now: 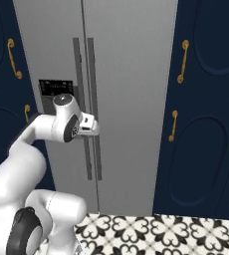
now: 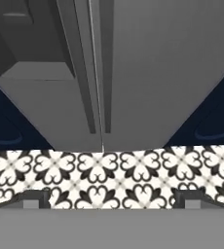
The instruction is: Grab a lemon wedge from the fridge and one ice cube from the ice bowl, and put them in the glass of lemonade.
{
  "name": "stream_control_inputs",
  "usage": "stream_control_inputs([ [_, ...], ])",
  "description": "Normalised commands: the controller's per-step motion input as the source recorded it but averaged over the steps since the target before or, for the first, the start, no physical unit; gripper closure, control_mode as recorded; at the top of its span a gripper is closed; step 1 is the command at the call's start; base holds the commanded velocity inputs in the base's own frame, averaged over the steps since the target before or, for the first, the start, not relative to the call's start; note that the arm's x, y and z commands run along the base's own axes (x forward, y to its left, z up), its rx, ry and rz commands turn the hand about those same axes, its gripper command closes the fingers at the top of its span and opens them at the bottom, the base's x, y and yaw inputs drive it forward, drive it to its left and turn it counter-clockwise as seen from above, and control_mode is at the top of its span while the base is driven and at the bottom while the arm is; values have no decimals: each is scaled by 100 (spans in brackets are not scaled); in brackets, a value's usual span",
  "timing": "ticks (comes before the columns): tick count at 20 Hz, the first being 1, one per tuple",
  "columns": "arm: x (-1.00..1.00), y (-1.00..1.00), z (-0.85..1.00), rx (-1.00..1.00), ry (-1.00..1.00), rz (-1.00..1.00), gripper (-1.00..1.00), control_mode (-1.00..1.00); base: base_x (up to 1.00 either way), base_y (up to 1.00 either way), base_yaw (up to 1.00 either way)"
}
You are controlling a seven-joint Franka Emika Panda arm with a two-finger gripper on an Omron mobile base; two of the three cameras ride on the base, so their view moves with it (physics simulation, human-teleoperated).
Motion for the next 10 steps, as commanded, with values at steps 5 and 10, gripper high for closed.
stream_control_inputs([
  [5,-34,-14,0,19,-64,1,-100,-100,0,0,0],
  [10,-14,-4,15,23,-57,4,-100,-100,0,0,0],
])
